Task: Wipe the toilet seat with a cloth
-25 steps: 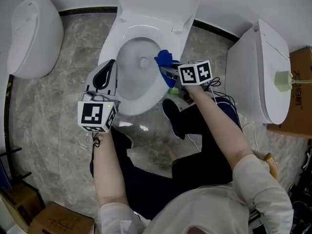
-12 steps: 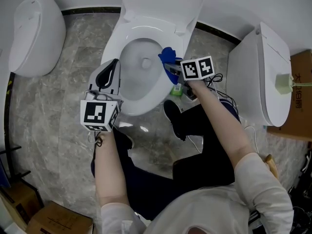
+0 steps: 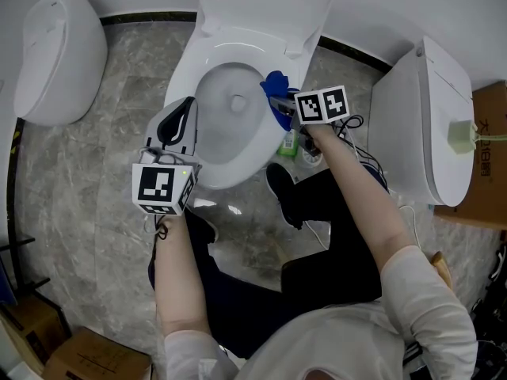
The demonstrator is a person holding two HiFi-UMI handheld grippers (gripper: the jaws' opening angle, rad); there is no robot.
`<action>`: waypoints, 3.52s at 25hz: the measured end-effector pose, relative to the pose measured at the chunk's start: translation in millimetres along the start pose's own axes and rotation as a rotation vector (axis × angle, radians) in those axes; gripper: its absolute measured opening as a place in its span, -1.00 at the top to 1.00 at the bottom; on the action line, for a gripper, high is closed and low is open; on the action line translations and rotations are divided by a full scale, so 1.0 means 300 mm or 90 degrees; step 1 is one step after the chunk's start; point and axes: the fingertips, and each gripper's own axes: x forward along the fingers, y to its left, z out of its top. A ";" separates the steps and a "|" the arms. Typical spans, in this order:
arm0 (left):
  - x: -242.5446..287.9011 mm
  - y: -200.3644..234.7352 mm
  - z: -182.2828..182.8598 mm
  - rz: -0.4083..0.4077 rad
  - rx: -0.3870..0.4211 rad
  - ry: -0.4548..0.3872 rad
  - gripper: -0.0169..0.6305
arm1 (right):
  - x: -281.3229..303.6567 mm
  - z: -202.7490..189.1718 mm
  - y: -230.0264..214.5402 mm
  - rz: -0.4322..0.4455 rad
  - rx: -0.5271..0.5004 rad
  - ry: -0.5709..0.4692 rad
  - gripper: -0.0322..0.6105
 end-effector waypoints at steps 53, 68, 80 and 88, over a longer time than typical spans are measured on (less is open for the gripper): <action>0.021 -0.014 0.014 0.006 -0.052 -0.026 0.92 | 0.027 0.088 -0.088 0.014 -0.027 -0.001 0.64; -0.008 0.011 0.035 0.008 -0.067 -0.036 0.92 | 0.056 0.135 -0.127 -0.039 -0.064 0.020 0.64; -0.004 0.002 0.036 0.001 -0.069 -0.037 0.92 | 0.076 0.156 -0.141 -0.054 -0.098 0.046 0.64; 0.000 0.003 0.040 0.001 -0.068 -0.042 0.92 | 0.098 0.175 -0.151 -0.068 -0.150 0.080 0.64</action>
